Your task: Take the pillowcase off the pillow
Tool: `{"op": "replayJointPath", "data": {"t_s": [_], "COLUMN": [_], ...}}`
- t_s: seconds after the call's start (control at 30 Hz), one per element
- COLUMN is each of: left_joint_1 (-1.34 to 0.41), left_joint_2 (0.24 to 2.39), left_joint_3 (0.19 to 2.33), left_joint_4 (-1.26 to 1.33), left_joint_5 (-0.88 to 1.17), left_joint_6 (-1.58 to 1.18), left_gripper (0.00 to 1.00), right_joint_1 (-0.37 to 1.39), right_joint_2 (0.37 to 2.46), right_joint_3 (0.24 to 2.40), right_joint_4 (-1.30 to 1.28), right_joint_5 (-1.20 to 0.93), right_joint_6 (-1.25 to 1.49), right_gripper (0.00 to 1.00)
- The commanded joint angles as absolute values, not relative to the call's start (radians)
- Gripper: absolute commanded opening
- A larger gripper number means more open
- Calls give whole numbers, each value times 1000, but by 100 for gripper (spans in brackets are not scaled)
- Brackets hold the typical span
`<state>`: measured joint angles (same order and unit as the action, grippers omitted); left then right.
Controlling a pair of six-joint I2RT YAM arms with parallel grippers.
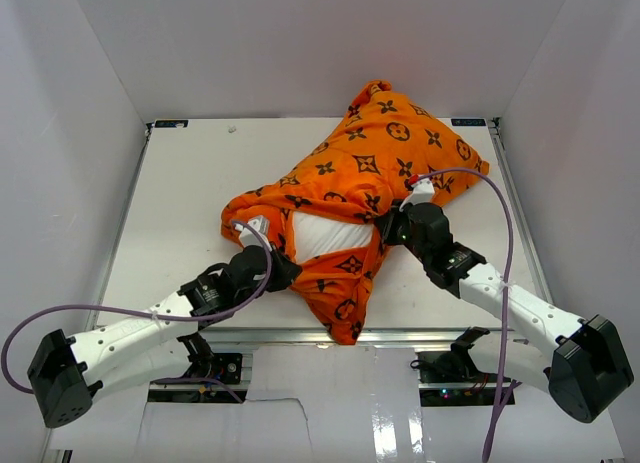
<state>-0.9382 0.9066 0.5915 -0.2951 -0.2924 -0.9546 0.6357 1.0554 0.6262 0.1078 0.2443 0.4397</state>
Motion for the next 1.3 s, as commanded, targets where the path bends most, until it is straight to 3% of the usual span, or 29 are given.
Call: {"op": "replayJointPath", "data": {"t_s": [0.0, 0.13, 0.23, 0.27, 0.37, 0.67, 0.83, 1.0, 1.13, 1.27], "left_joint_1": [-943, -943, -943, -943, -945, -943, -945, -945, -943, -943], "left_joint_2": [859, 903, 931, 936, 942, 930, 917, 896, 884, 856], "left_joint_3": [471, 434, 462, 466, 468, 437, 430, 423, 414, 413], "left_joint_4": [-255, -212, -213, -215, -213, -170, -170, -170, -170, -182], "left_joint_5": [-242, -239, -262, -268, -285, -290, -290, -290, -291, -296], "left_joint_6": [-983, -962, -924, -911, -900, -899, -903, -908, -914, -914], "left_gripper": [0, 0, 0, 0, 0, 0, 0, 0, 0, 0], "right_joint_1": [632, 635, 655, 660, 676, 802, 922, 962, 979, 986], "right_joint_2": [1055, 1063, 1013, 970, 907, 1021, 1181, 1295, 1400, 1567], "right_joint_3": [617, 659, 695, 704, 761, 900, 977, 1008, 1041, 1116], "right_joint_4": [144, 88, 19, 8, -55, -75, -123, -184, -261, -316], "right_joint_5": [229, 36, -32, -47, -101, -256, -97, 78, 337, 422], "right_joint_6": [427, 330, 262, 232, 201, 132, 118, 141, 176, 183], "right_gripper": [8, 8, 21, 31, 41, 50, 66, 71, 80, 81]}}
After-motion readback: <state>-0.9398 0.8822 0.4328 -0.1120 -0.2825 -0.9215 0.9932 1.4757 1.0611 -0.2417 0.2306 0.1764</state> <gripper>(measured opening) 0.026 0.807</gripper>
